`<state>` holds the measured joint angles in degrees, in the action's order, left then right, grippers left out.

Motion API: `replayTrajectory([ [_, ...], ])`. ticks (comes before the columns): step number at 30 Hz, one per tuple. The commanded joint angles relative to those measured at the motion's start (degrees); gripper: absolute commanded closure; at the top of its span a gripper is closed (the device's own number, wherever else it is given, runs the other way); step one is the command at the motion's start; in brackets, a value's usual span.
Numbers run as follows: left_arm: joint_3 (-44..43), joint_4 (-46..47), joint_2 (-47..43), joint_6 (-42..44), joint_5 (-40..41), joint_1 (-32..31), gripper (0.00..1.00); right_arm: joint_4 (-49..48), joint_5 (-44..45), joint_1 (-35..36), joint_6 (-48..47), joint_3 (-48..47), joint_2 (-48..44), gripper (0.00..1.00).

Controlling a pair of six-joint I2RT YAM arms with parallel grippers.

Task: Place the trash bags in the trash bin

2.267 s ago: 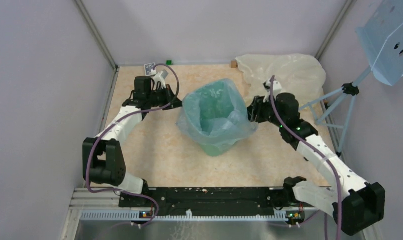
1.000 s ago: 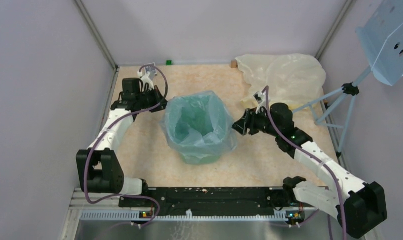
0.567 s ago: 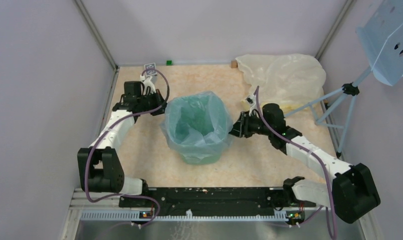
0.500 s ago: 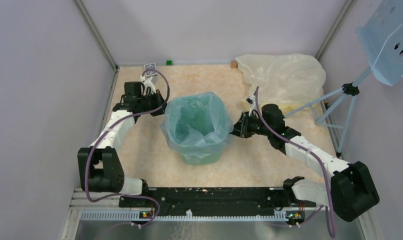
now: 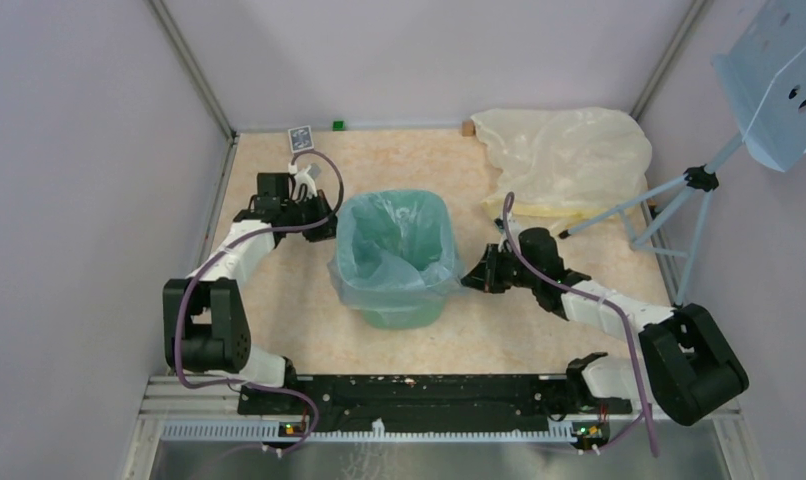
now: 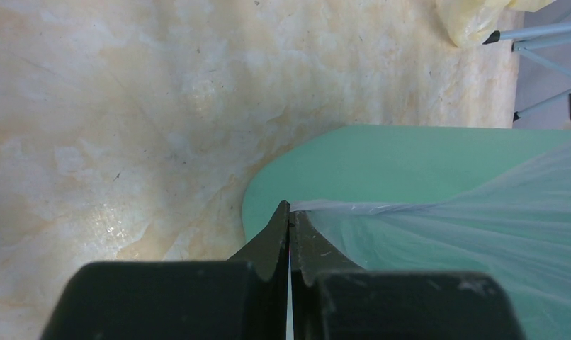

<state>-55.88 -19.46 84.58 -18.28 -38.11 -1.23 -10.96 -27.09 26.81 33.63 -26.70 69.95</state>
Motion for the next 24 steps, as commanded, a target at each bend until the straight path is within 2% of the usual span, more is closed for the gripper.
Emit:
replayTrajectory([
  [1,0.60,2.28,-0.06,0.27,0.41,0.18,1.00,-4.98,-0.24,-0.48,0.30,1.81,1.70,1.00],
  [12,-1.60,0.18,-4.63,-0.91,4.24,0.81,0.99,0.29,3.97,-0.25,-2.37,-0.31,-0.15,1.00],
  [18,-0.46,-0.30,-13.35,-3.10,11.80,4.31,0.60,9.22,15.29,4.62,-7.05,-3.61,-3.95,0.99],
  [20,-0.30,-1.51,-15.88,-3.05,14.21,4.82,0.48,10.79,17.57,5.65,-7.82,-4.49,-4.75,0.90],
  [22,-0.14,-3.11,-17.99,-2.67,15.73,5.24,0.35,13.68,19.16,6.28,-8.62,-5.47,-5.33,0.74],
  [24,0.21,-5.00,-20.29,-2.39,17.11,5.88,0.27,16.33,20.38,6.40,-9.91,-6.87,-6.56,0.69],
])
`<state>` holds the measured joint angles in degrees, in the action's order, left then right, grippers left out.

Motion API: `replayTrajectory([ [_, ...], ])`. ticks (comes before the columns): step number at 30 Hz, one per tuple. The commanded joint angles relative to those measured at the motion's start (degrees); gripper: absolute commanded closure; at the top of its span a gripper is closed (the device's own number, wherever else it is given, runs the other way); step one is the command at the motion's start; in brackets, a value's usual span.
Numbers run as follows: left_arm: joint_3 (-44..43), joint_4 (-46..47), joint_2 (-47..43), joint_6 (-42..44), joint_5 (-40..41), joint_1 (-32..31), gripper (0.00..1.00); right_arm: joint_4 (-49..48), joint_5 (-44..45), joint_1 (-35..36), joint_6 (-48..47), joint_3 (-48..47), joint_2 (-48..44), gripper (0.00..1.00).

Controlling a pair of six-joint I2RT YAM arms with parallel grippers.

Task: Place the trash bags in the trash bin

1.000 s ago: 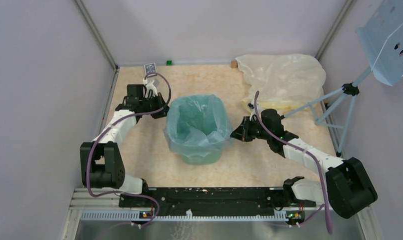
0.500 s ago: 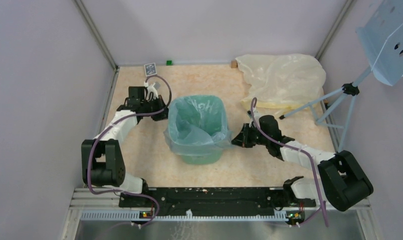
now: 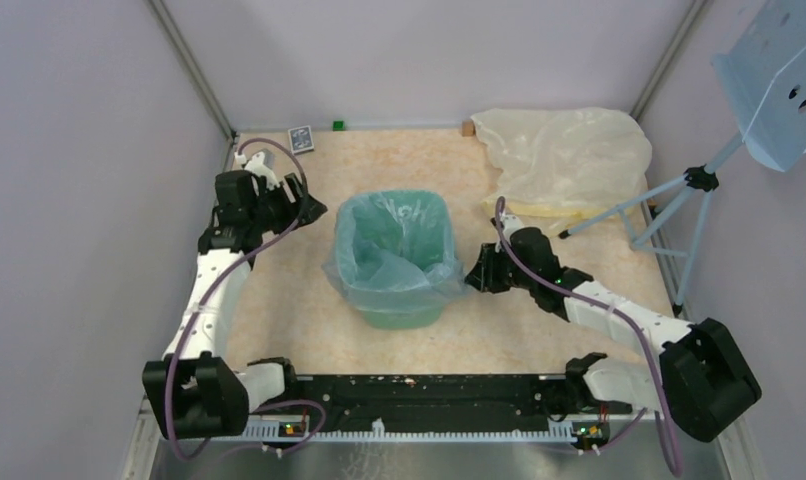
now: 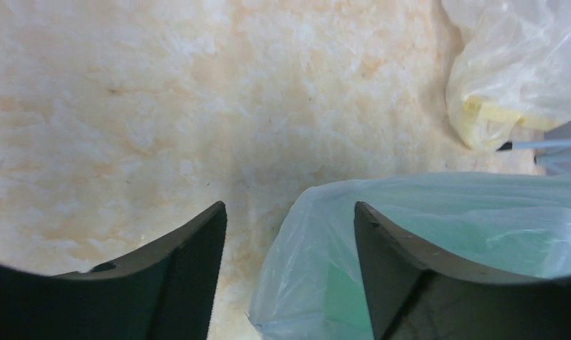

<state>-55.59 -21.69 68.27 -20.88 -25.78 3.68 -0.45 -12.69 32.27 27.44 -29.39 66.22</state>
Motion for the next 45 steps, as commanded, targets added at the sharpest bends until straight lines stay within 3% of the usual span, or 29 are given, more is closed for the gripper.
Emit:
replayTrajectory([
  [1,0.22,-3.47,-4.84,0.29,5.46,1.39,0.23,7.14,6.79,0.89,-4.36,-5.02,-3.83,0.68],
  [3,1.12,-4.40,-6.75,0.23,5.54,2.33,0.20,10.18,8.58,0.89,-5.86,-7.76,-6.09,0.66],
  [9,7.16,-3.86,-11.60,-2.76,-2.45,2.72,0.29,23.17,14.36,1.01,-11.65,-21.41,-10.44,0.60],
  [15,17.83,4.95,-11.97,-6.85,-12.89,2.63,0.34,31.56,14.03,5.55,-15.64,-36.25,-8.64,0.74],
  [19,22.18,10.48,-9.71,-9.51,-15.84,2.63,0.49,34.89,7.79,11.97,-19.51,-46.29,-2.31,0.81],
  [22,25.39,15.17,-7.81,-11.61,-17.15,2.41,0.65,38.94,9.01,19.46,-22.89,-54.18,5.02,1.00],
  [25,28.15,19.09,-5.96,-13.25,-17.40,1.86,0.83,41.46,10.53,24.50,-25.48,-59.98,12.41,1.00],
  [28,30.19,20.99,-5.22,-13.39,-15.64,0.78,0.88,42.93,9.56,26.25,-26.31,-64.52,19.67,1.00],
  [34,32.06,24.22,-1.69,-13.04,-16.05,0.13,0.90,48.63,9.97,27.53,-29.14,-68.75,30.39,1.00],
  [45,32.13,25.54,-0.68,-13.04,-16.41,-0.12,0.90,44.71,9.31,27.56,-27.94,-59.19,35.29,1.00],
])
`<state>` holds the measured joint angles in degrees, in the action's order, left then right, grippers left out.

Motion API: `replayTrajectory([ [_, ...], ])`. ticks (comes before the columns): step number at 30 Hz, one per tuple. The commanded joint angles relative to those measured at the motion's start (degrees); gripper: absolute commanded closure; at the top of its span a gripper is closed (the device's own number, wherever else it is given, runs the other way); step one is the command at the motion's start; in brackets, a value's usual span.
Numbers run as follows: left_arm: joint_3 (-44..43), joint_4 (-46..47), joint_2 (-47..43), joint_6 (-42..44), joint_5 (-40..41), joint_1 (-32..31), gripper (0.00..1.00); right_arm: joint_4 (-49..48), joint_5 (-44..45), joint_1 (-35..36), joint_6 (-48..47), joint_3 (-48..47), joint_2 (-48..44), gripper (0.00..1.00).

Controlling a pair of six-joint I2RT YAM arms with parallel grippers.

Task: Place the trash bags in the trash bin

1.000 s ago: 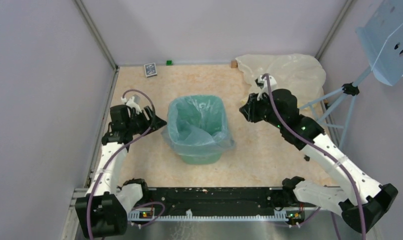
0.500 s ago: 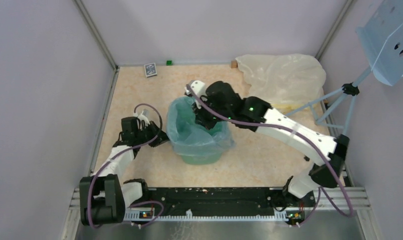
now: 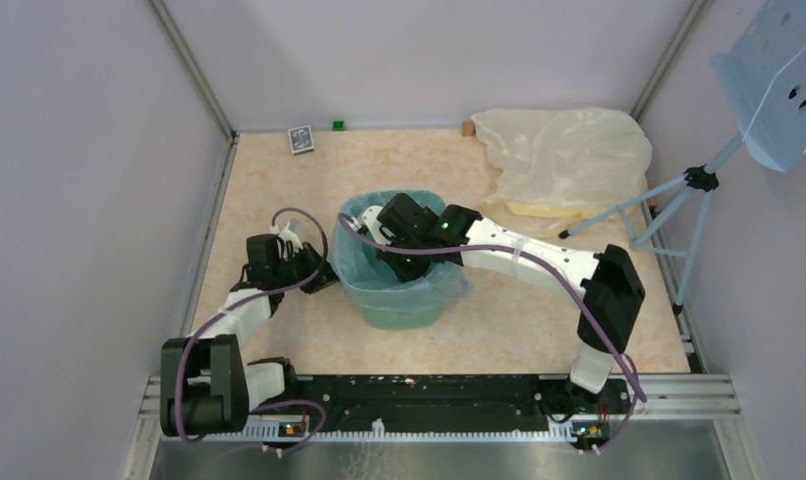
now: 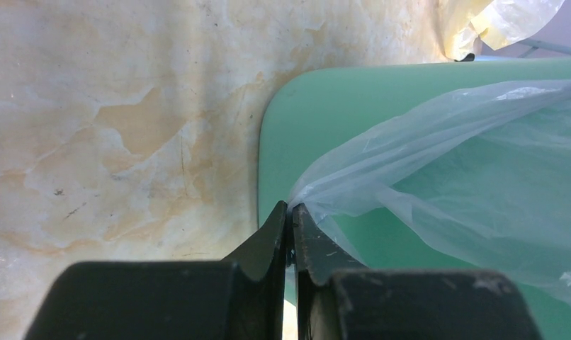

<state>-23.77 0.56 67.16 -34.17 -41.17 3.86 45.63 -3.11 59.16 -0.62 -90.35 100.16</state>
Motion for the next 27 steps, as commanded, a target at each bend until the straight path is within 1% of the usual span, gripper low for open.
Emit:
replayTrajectory([
  [1,0.30,3.31,0.47,0.26,-1.15,-0.28,0.90,-1.26,-0.32,0.62,0.18,2.02,2.00,1.00],
  [6,0.22,3.56,0.68,-0.09,-1.78,-0.50,0.91,-3.50,-4.56,-0.27,0.18,4.01,4.18,1.00],
  [8,0.01,3.39,0.47,-0.10,-2.00,-0.52,0.91,-4.04,-5.06,-0.88,2.28,4.11,5.20,1.00],
  [16,-2.70,-0.28,-2.72,0.89,-1.35,-0.52,0.89,-2.75,-4.40,-2.27,3.19,4.04,11.71,1.00],
  [19,-4.73,-3.37,-2.90,1.59,-1.46,-0.52,0.85,-3.55,-4.21,-2.31,3.87,4.97,13.04,1.00],
  [23,-7.03,-6.06,-3.70,2.35,-1.56,-0.52,0.76,-3.98,-3.84,-2.37,4.38,5.39,15.65,1.00],
  [27,-7.93,-8.01,-5.34,2.53,-1.63,-0.50,0.70,-4.11,-3.59,-2.46,4.56,5.68,18.10,1.00],
])
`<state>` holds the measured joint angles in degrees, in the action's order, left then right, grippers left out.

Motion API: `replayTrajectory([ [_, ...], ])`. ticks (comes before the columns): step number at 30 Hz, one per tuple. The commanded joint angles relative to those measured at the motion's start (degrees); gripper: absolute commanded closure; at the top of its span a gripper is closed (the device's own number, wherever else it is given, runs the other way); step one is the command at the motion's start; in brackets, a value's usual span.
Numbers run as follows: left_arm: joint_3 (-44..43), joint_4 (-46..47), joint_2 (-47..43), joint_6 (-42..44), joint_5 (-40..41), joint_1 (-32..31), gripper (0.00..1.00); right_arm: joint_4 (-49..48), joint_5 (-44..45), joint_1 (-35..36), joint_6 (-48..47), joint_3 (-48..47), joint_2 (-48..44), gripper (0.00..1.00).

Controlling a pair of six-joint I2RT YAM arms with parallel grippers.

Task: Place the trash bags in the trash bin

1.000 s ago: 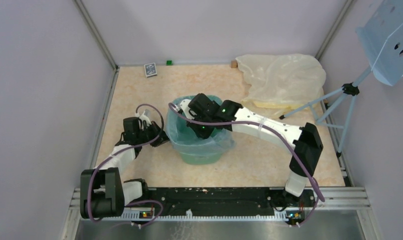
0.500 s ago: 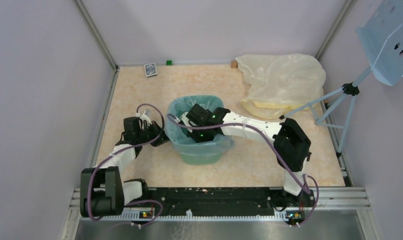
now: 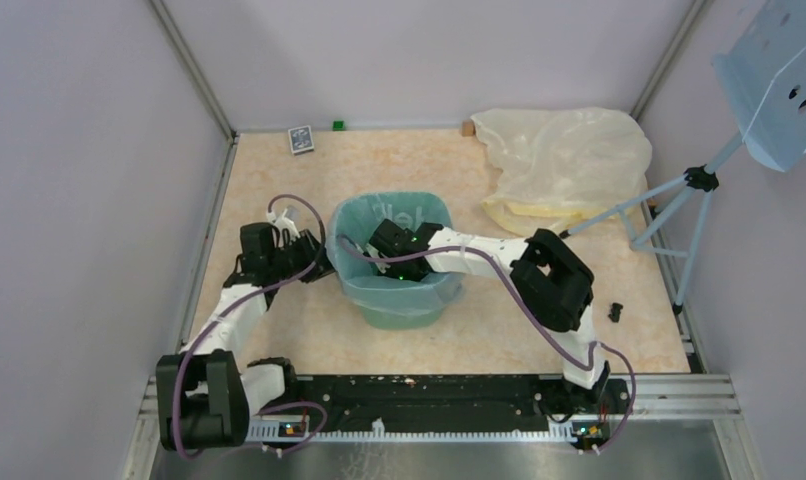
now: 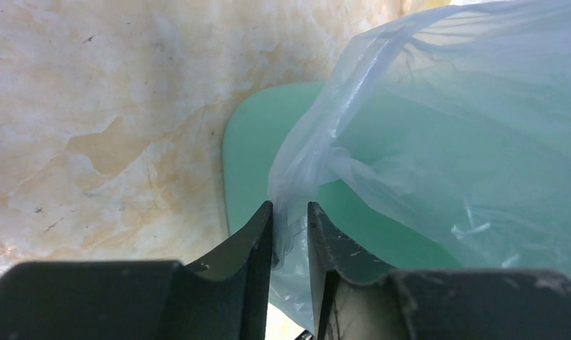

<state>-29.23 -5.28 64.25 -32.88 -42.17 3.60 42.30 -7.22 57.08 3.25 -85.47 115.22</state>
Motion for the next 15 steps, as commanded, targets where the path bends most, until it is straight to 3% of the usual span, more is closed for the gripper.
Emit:
replayTrajectory([
  [1,-2.68,-2.70,-2.88,1.36,-0.67,-0.25,0.68,-1.24,0.30,-0.47,0.66,1.05,3.35,1.00],
  [8,-5.32,-8.55,-6.31,2.65,-0.94,-0.25,0.58,-3.27,-0.70,-0.65,1.32,1.59,3.32,1.00],
  [15,-10.39,-18.17,-6.96,7.28,3.27,-0.25,0.49,-3.22,0.94,-0.65,1.57,1.05,-2.40,1.00],
])
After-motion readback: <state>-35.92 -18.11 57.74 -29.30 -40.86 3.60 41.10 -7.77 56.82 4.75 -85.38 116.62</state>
